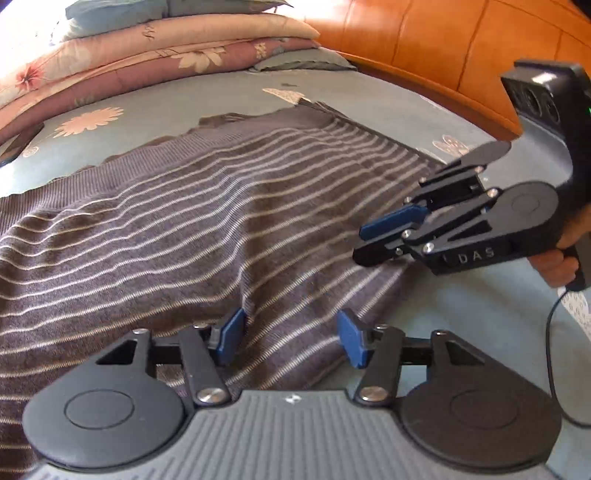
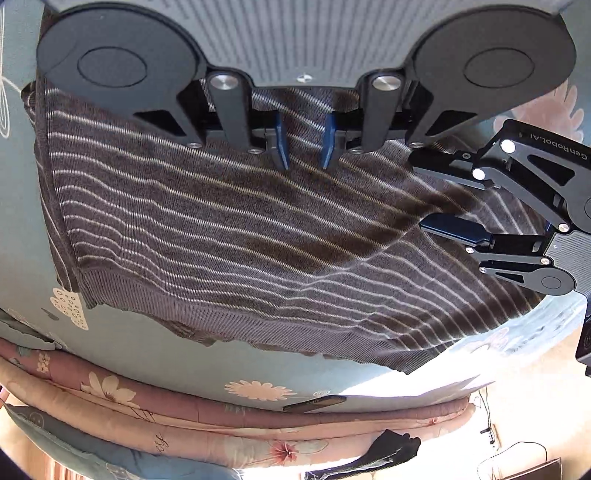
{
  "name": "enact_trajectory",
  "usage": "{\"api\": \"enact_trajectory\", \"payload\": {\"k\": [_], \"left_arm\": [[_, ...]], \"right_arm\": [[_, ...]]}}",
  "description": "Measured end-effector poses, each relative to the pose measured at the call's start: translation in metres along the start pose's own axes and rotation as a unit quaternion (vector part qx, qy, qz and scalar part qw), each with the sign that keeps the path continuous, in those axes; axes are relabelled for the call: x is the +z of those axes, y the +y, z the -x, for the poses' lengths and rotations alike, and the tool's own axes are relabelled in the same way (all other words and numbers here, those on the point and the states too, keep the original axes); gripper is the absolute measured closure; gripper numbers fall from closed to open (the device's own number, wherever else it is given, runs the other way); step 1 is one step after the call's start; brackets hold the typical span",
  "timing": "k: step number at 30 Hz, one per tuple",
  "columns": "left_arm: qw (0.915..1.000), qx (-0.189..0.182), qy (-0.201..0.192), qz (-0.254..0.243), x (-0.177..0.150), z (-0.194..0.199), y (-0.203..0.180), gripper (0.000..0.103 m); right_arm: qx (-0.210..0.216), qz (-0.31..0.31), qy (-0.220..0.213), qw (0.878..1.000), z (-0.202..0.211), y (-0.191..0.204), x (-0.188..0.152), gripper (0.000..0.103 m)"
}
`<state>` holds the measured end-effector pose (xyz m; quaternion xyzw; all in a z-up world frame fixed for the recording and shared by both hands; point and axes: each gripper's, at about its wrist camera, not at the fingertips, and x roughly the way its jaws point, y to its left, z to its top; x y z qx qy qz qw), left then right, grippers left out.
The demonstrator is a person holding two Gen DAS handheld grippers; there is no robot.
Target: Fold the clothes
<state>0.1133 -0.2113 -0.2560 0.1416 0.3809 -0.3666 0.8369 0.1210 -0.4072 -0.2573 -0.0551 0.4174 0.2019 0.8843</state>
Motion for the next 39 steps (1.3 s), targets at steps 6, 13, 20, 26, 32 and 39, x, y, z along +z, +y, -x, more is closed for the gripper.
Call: {"api": "enact_trajectory", "payload": {"k": [6,13,20,26,32,39], "left_arm": [[0.9992,-0.001,-0.033,-0.023,0.008,0.028,0.004,0.035],[0.979,0.121,-0.082,0.142,0.019,0.035,0.108,0.036],[0.9627,0.204,-0.042,0.173,-0.002,0.008,0.169,0.032],[0.9662,0.149,-0.071,0.198,0.014,0.037,0.172,0.035],[0.9678,0.119,-0.043,0.218,0.045,0.009,0.195,0.035],[0.9553,0.178,-0.023,0.234,0.046,-0.01,0.214,0.037]], "right_arm": [[0.026,-0.02,0.0,0.999,0.022,-0.002,0.006,0.075],[0.023,0.002,-0.06,0.998,-0.014,0.025,0.055,0.072],[0.014,0.059,-0.005,0.998,-0.033,0.058,0.031,0.057],[0.044,0.037,0.005,0.998,0.005,0.046,0.013,0.055],[0.027,0.004,-0.012,1.0,0.019,0.021,0.031,0.051],[-0.011,-0.023,-0.013,1.0,0.045,-0.01,0.027,0.05]]}}
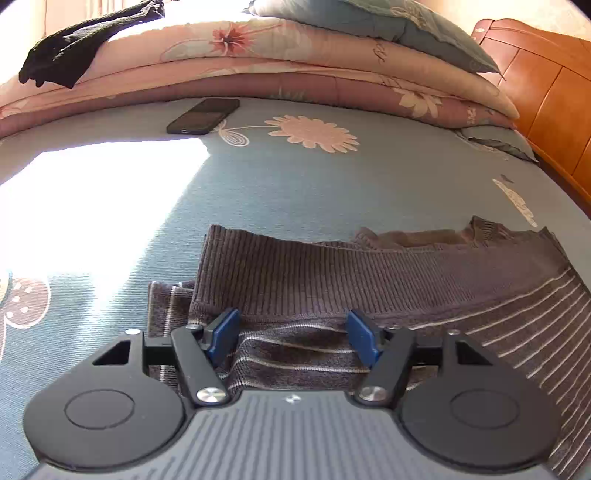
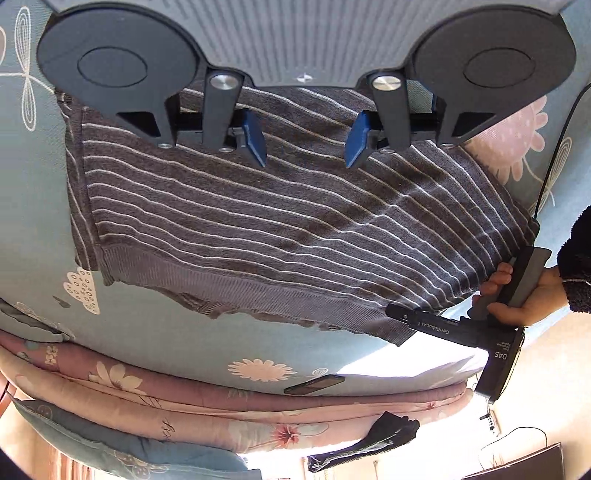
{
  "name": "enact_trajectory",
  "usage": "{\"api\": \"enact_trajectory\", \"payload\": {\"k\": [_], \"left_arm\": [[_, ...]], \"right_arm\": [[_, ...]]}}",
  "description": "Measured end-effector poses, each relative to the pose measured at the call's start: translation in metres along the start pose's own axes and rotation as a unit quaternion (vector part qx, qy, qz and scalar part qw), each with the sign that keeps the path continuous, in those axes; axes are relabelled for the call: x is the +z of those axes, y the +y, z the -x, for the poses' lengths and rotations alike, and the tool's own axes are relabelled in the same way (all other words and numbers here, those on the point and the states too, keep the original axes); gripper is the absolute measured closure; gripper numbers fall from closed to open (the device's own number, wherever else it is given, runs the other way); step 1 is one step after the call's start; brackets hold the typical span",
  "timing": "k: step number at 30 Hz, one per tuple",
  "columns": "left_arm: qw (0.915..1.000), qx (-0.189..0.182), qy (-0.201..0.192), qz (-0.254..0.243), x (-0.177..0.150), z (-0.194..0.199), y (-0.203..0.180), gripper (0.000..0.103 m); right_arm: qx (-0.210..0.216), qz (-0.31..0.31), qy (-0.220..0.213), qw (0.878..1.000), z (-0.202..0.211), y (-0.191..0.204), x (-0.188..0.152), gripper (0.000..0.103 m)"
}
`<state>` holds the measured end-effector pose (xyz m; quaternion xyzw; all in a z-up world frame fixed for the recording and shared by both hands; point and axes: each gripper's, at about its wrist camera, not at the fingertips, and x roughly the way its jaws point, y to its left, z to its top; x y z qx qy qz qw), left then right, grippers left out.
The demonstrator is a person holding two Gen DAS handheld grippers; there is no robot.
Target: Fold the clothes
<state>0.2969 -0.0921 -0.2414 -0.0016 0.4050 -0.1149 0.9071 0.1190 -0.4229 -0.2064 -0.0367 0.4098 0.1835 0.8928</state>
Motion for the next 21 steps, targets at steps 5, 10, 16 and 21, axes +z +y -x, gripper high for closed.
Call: {"api": "enact_trajectory", "payload": {"k": [5,10,16,21], "left_arm": [[0.9996,-0.027,-0.008,0.002,-0.005,0.048,0.005,0.039],[0.9972,-0.072,-0.016,-0.001,-0.033,0.105,0.014,0.034],[0.9967,-0.055,-0.056,0.019,-0.087,0.15,0.025,0.038],[0.9953,-0.068,-0.069,0.009,-0.14,0.166,0.019,0.04]], "right_arm": [[-0.032,-0.048,-0.008,0.998,0.042,-0.029,-0.01,0.05],[-0.054,-0.078,-0.051,0.994,0.103,-0.037,-0.013,0.044],[-0.054,-0.086,-0.092,0.991,0.158,-0.015,-0.019,0.043],[-0.055,-0.029,-0.121,0.991,0.161,0.038,-0.035,0.053]]}}
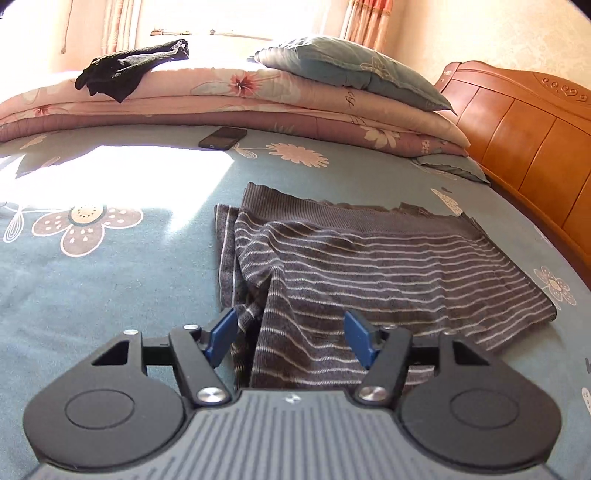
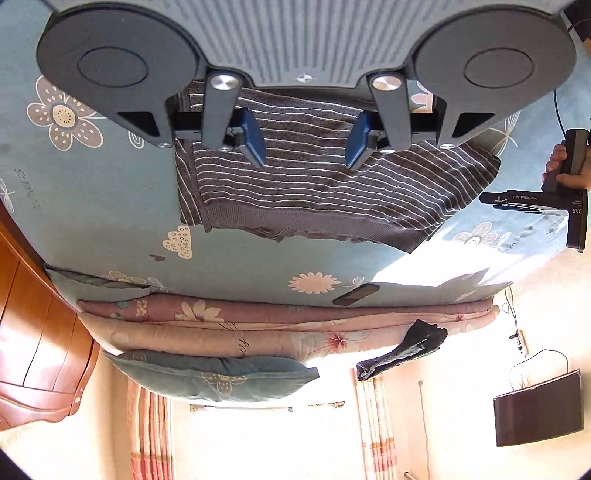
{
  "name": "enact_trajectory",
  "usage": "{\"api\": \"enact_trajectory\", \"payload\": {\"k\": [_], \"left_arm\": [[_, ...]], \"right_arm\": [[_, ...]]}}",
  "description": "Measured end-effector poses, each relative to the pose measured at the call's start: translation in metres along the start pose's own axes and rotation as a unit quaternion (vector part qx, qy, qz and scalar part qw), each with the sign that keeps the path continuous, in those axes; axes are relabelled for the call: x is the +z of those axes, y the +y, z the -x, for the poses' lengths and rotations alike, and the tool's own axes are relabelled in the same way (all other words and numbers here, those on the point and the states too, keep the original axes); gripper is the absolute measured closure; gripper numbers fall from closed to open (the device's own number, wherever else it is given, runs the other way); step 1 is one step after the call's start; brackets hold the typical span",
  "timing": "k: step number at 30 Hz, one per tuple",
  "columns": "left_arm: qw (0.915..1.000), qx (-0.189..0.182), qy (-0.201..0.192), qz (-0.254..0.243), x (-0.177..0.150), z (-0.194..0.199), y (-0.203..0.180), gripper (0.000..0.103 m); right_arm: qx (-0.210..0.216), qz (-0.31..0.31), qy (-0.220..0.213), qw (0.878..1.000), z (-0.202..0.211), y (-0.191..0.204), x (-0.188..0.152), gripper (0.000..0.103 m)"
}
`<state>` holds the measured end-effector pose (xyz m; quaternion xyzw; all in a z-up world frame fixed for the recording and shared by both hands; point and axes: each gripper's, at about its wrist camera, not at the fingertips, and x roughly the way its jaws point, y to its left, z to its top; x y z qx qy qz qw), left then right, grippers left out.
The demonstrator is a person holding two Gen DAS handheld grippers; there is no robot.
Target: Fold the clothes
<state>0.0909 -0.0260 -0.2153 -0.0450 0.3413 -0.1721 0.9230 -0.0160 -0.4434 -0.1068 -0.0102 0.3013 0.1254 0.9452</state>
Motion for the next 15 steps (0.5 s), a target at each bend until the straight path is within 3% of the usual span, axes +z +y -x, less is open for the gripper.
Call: {"api": "enact_trajectory", "payload": {"k": [6,7,11,13,15], "left_arm": [[0.9925,-0.112,0.026,0.041,-0.035,-0.009,0.014,0.04],[0.9917,-0.119,0.021,0.044,-0.037,-0.009,0.019,0.04],[0.99,-0.108,-0.069,0.059,-0.031,0.01,0.036,0.038],[0.9896,-0.11,-0.058,0.073,-0.025,0.001,0.046,0.036],[0.9877,-0.123,-0.024,0.094,-0.024,-0.015,0.055,0.039]], "right_arm": [[0.031,0.025,0.053,0.998,-0.047,0.073,-0.02,0.053],[0.037,0.031,0.06,0.997,-0.054,0.085,-0.022,0.053],[0.062,0.037,0.08,0.994,-0.078,0.123,-0.027,0.053],[0.067,0.041,0.089,0.993,-0.089,0.139,-0.03,0.053],[0.068,0.045,0.1,0.992,-0.098,0.153,-0.035,0.053]]}}
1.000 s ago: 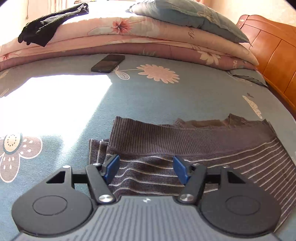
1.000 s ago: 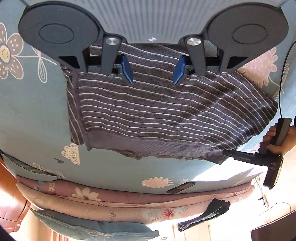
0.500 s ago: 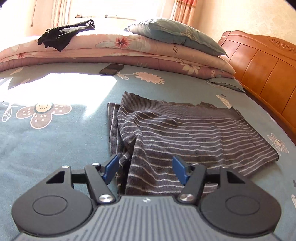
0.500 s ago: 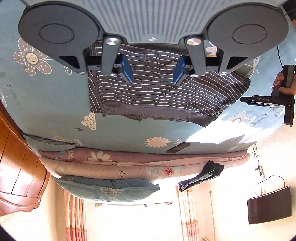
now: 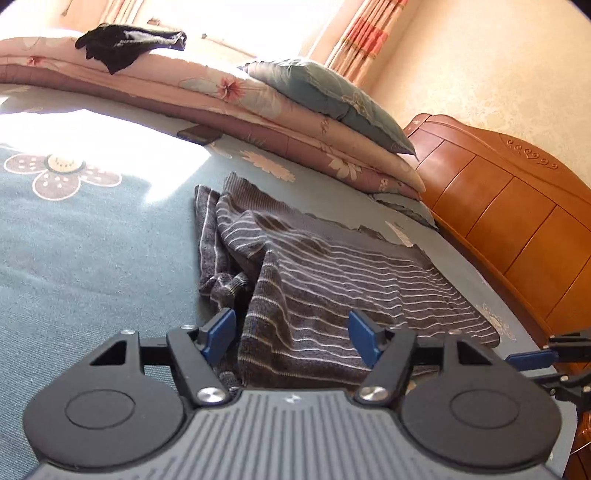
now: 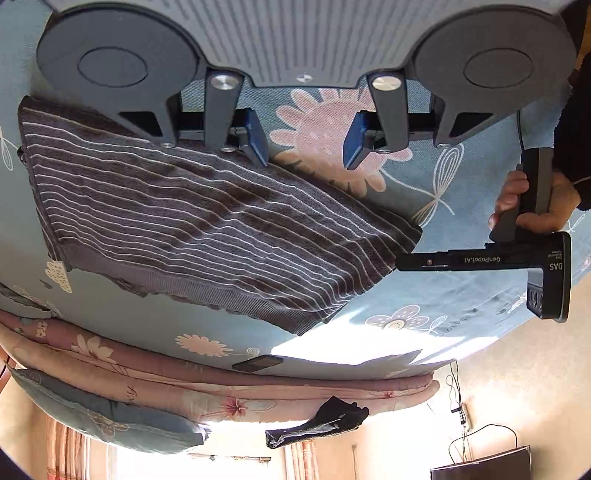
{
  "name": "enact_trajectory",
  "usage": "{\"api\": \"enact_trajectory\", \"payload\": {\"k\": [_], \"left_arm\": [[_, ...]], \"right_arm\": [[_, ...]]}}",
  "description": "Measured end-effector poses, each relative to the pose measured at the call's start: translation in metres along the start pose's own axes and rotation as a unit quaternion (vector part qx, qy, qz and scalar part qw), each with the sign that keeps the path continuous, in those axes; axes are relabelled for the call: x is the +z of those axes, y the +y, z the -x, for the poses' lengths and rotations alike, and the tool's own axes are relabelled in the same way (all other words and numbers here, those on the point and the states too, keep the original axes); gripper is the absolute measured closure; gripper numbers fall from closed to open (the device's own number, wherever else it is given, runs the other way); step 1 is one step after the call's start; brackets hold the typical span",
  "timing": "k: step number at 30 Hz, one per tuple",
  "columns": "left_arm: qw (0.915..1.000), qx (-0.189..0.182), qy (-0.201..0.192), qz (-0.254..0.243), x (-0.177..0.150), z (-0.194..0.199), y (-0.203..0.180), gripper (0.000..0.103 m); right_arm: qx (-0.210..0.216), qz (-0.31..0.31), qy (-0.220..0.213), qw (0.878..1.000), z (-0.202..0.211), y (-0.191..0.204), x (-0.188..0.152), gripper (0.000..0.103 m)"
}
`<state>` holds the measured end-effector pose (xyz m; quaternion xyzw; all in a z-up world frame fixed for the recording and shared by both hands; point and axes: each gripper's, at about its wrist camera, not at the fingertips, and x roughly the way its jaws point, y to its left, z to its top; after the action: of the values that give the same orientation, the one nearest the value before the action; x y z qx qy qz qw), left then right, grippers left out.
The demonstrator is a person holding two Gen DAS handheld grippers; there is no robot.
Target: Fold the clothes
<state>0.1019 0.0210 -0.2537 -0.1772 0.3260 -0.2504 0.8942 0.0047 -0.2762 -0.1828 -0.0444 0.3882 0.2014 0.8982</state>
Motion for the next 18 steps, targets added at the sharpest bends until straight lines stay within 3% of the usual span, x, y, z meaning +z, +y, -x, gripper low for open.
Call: {"api": "enact_trajectory", "payload": {"k": [1,2,3,5,6,10,13,16,18], "left_arm": [[0.9997,-0.019,0.012,0.013,-0.003,-0.005,0.004,0.044],[0.9985,-0.044,0.021,0.026,-0.007,-0.009,0.008,0.063],[0.9972,-0.062,0.025,0.034,-0.012,-0.011,0.009,0.071],[0.9964,-0.068,0.023,0.045,-0.019,-0.01,0.01,0.084],[0.9962,-0.065,0.02,0.055,-0.02,-0.009,0.012,0.098],[0.9964,-0.067,0.002,0.052,-0.017,0.007,0.013,0.099],[0.9968,-0.029,0.062,0.042,-0.024,-0.006,0.023,0.099],[0.9956,-0.035,0.055,0.067,-0.024,0.001,0.034,0.097],[0.9978,-0.019,0.048,0.042,-0.021,0.01,0.025,0.096]], "right_arm": [[0.002,0.0,0.004,1.0,-0.005,0.005,-0.001,0.053],[0.004,0.0,0.009,1.0,-0.009,0.009,-0.002,0.053],[0.004,0.0,0.013,1.0,-0.012,0.012,-0.002,0.053],[0.0,0.0,0.019,1.0,-0.016,0.015,-0.006,0.053],[-0.002,-0.002,0.022,1.0,-0.018,0.016,-0.008,0.053],[-0.005,-0.028,0.032,0.999,-0.026,0.012,-0.015,0.053],[-0.013,-0.039,0.037,0.998,-0.026,0.009,-0.019,0.053],[-0.016,-0.045,0.031,0.998,-0.018,0.004,-0.02,0.052],[-0.021,-0.048,0.023,0.998,-0.009,0.001,-0.021,0.05]]}}
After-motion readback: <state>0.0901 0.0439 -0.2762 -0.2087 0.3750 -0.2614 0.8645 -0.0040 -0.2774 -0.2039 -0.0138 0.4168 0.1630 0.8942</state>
